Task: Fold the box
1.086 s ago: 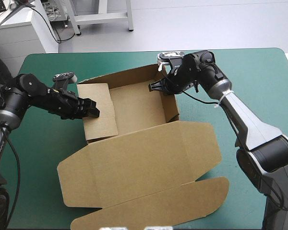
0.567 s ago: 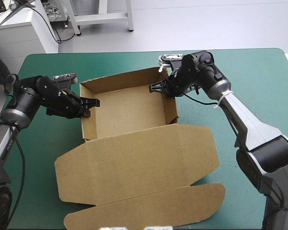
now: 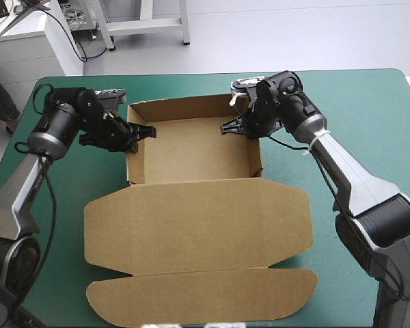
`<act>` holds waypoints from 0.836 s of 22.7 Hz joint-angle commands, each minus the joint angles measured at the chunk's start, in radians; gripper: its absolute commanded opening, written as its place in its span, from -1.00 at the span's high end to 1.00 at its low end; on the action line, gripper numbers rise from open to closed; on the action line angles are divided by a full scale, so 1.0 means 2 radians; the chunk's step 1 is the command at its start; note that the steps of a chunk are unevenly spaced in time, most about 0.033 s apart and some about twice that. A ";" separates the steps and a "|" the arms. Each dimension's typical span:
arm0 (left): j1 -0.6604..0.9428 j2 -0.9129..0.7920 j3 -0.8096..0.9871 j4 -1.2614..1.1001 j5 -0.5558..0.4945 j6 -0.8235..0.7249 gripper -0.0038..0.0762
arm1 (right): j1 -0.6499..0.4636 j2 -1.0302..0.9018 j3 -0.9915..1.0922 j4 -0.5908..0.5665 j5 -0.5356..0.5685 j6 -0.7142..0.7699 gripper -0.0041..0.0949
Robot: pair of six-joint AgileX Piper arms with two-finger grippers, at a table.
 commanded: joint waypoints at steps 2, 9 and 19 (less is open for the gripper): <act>-0.046 0.040 -0.068 -0.007 -0.003 -0.022 0.92 | -0.010 -0.024 0.002 -0.037 0.013 -0.010 0.92; -0.067 0.112 -0.082 -0.006 -0.001 -0.038 0.92 | -0.054 0.022 0.022 0.025 0.013 -0.011 0.92; -0.067 0.131 -0.086 -0.005 0.005 0.003 0.92 | -0.054 0.044 0.021 0.025 0.013 -0.015 0.91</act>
